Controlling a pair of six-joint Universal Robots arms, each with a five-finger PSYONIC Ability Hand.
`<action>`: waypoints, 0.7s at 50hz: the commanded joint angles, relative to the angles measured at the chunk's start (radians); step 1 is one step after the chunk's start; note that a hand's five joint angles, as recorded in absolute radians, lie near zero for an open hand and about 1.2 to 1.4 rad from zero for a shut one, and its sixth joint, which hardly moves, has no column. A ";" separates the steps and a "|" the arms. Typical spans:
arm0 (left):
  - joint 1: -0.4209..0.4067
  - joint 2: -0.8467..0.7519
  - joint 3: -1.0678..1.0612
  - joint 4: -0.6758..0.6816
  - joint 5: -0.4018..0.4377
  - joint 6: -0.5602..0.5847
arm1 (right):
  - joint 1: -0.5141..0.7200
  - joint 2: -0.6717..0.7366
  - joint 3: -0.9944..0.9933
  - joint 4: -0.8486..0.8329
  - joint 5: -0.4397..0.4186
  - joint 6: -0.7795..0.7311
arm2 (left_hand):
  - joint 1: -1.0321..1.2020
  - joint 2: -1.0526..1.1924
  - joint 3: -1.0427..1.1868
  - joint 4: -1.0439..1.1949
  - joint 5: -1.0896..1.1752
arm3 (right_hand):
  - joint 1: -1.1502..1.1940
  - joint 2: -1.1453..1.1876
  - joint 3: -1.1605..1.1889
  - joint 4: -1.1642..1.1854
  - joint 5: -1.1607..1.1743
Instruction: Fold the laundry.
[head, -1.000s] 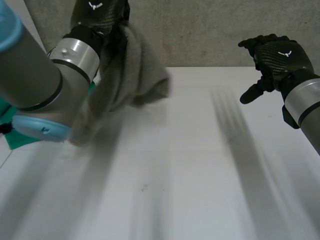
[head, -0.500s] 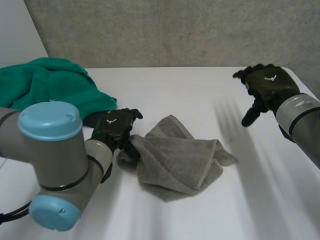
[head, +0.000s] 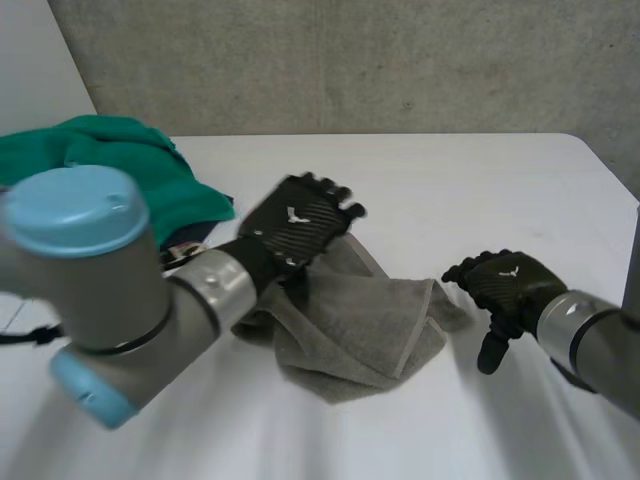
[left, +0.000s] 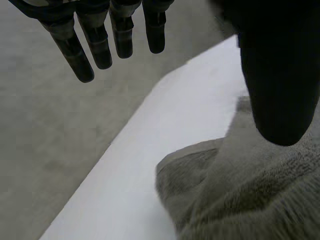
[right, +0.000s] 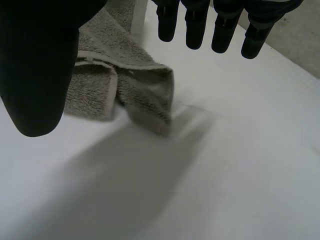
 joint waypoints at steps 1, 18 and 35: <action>-0.019 -0.260 0.279 -0.180 0.033 0.066 | 0.052 0.038 0.112 -0.211 0.005 0.151 | -0.009 -0.008 -0.011 -0.002 0.000 | -0.052 -0.034 -0.035 -0.035 -0.046; -0.022 -0.513 0.591 -0.403 -0.012 0.128 | 0.154 0.226 -0.032 -0.397 0.133 0.234 | 1.141 1.142 1.139 1.148 1.151 | 1.170 1.187 1.187 1.187 1.176; -0.069 -0.013 0.217 -0.128 -0.307 -0.576 | 0.166 0.141 -0.460 -0.501 0.181 0.054 | 1.141 1.142 1.139 1.148 1.151 | 1.170 1.187 1.187 1.187 1.176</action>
